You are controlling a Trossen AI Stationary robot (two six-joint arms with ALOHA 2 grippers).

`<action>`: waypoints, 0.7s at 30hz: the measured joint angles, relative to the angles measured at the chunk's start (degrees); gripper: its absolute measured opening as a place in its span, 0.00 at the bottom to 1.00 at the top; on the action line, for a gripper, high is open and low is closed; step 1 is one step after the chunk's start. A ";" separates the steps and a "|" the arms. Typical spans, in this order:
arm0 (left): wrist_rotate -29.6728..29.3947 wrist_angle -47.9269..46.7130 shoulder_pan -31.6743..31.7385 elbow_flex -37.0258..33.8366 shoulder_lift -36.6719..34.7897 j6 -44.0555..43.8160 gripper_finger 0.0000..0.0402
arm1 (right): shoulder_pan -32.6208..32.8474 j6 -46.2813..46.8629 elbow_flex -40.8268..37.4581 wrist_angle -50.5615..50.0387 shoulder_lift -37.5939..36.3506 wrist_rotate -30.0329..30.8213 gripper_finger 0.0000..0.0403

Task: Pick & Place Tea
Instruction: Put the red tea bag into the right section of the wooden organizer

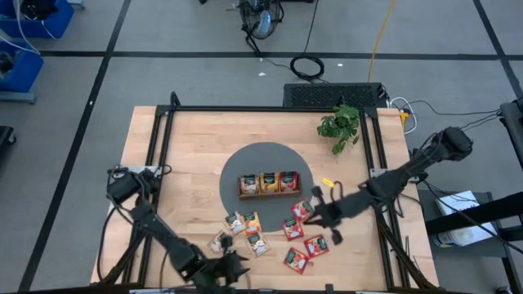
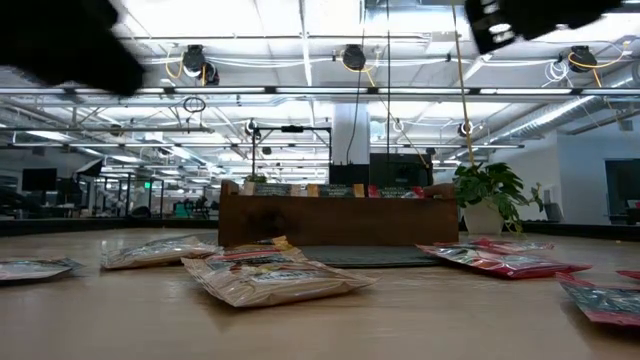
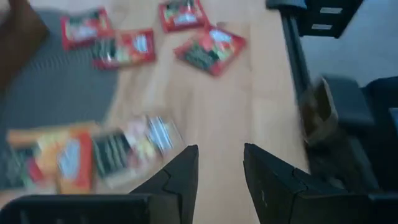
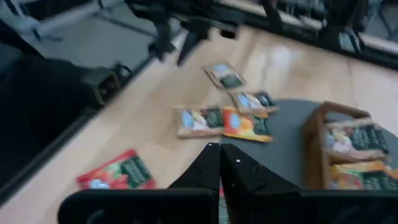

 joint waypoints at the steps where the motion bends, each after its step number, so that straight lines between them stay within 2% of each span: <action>1: 0.42 0.23 1.63 1.00 -0.27 2.66 0.33 | 1.16 -0.04 -2.24 3.00 -0.89 1.16 0.01; 4: 2.76 0.91 7.10 5.07 -1.50 9.17 0.33 | 2.90 -2.46 -8.42 12.24 -2.45 3.08 0.01; 7: 10.15 0.95 11.79 8.58 -1.52 15.87 0.33 | 3.36 -3.66 -14.17 20.44 -2.57 2.47 0.01; 10: 16.38 2.56 14.60 8.39 -1.37 17.51 0.33 | 3.58 -1.74 -19.61 27.14 -2.10 2.46 0.01; 16: 16.51 2.75 17.70 3.81 -0.80 12.90 0.33 | 3.27 0.81 -27.45 41.32 -1.75 2.64 0.01; 21: 15.46 3.63 19.92 1.78 -0.84 13.41 0.33 | 3.41 3.22 -28.43 44.06 -1.71 2.65 0.01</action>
